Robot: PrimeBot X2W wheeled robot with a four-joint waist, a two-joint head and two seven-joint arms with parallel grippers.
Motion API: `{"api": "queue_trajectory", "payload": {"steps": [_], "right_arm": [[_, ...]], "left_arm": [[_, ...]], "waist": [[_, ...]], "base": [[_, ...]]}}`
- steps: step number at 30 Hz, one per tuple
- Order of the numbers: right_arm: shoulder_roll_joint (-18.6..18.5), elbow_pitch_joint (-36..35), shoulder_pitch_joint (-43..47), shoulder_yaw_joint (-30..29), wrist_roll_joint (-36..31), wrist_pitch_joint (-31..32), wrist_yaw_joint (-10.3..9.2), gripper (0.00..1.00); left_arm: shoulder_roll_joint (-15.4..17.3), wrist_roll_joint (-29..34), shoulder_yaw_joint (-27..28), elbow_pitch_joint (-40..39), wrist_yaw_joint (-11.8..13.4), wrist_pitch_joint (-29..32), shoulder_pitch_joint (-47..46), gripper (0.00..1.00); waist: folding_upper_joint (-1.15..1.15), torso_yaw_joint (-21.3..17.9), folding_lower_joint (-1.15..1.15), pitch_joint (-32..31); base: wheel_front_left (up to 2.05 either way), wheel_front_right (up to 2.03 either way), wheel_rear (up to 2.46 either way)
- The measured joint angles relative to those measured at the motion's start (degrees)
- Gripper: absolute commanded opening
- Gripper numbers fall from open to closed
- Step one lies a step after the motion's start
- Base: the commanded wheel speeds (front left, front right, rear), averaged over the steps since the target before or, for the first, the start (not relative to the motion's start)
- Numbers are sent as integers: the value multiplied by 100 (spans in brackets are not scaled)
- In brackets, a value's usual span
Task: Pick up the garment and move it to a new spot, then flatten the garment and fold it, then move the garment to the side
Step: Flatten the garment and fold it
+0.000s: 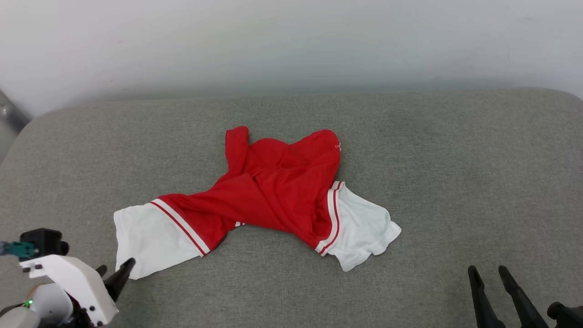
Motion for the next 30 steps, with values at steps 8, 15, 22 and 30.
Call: {"api": "queue_trajectory", "payload": {"steps": [8, 15, 22, 30], "right_arm": [[26, 22, -32, 2, 1, 0, 0, 100], [104, 65, -267, 102, -2, 0, 0, 100], [212, 43, -550, 129, -13, -1, 0, 100], [422, -12, -609, 153, -59, 0, 0, 100]], "left_arm": [[-189, 662, -762, -488, -134, 521, -395, 100], [-870, 23, -950, -425, -141, 1640, -1146, 100], [-1422, -519, -989, -109, 236, 2563, -1874, 100], [-1798, -547, -1061, 177, 625, 2761, -2259, 100]], "waist": [[0, -82, 0, 91], [0, -268, 0, 189], [0, -592, 1, 405], [0, -991, 1, 628]], "base": [[0, 0, 0], [0, 0, 0], [0, 0, 0], [0, 0, 0]]}}
